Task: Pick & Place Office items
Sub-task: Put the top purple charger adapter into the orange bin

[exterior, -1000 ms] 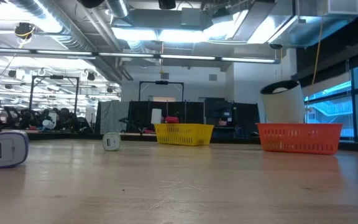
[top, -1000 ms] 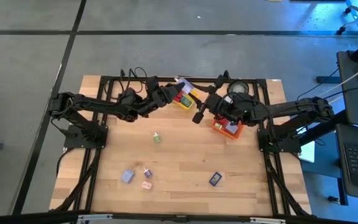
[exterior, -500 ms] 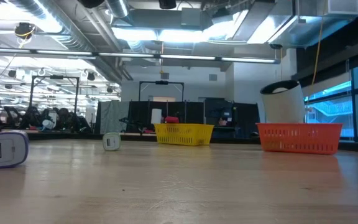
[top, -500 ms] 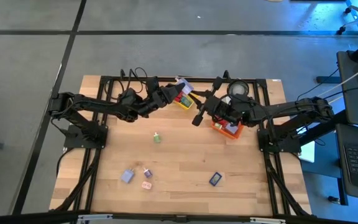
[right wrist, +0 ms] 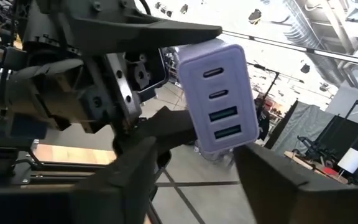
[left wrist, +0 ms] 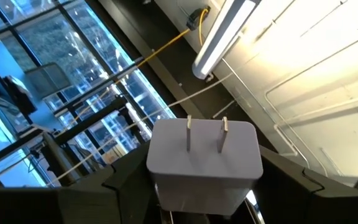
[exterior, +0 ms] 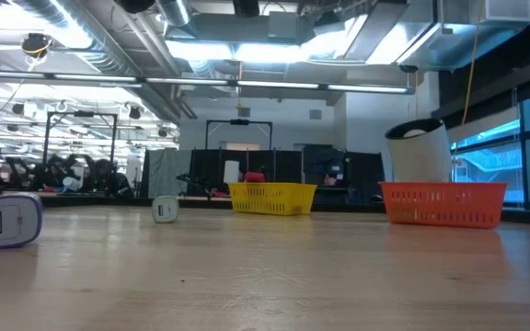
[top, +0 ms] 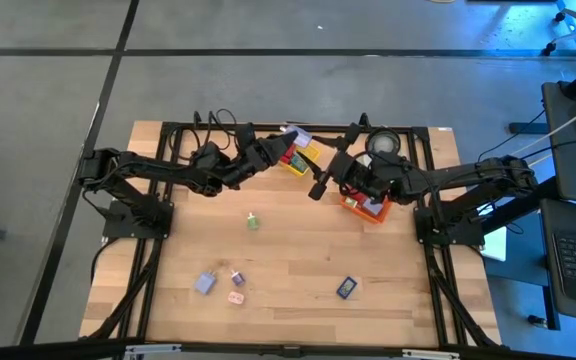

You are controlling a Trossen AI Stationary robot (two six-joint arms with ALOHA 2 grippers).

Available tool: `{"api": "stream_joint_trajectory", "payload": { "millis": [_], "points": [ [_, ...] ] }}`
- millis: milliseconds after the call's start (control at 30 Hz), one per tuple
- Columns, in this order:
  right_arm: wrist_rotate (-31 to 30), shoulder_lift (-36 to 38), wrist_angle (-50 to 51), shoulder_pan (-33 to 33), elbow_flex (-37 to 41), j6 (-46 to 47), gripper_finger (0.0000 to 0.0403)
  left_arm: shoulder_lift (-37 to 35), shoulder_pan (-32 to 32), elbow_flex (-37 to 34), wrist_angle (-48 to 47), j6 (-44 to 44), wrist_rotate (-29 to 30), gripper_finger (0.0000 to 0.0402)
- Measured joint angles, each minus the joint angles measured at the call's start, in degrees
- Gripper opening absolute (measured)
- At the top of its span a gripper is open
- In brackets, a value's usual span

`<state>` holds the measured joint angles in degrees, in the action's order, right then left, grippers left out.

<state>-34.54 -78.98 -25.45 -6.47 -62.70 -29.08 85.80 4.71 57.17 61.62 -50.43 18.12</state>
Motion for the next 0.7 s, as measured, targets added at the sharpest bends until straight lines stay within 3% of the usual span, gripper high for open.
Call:
{"api": "stream_joint_trajectory", "payload": {
  "millis": [267, 400, 700],
  "points": [
    [-3.36, 0.0, 0.03, -0.54, 0.0, -0.1, 0.0295, 0.0, 0.02, -0.02, 0.18, 0.06, 1.81, 0.0224],
    [-5.11, 0.33, -0.36, -0.54, 0.0, -1.19, 0.0303, 0.0, 0.24, -0.02, 0.2, 0.06, 2.39, 0.0209],
    [-3.89, 0.35, -3.88, -0.56, -0.02, -4.16, 0.0296, 0.0, 0.31, -0.02, -0.15, -0.03, 2.71, 0.0217]
  ]
}}
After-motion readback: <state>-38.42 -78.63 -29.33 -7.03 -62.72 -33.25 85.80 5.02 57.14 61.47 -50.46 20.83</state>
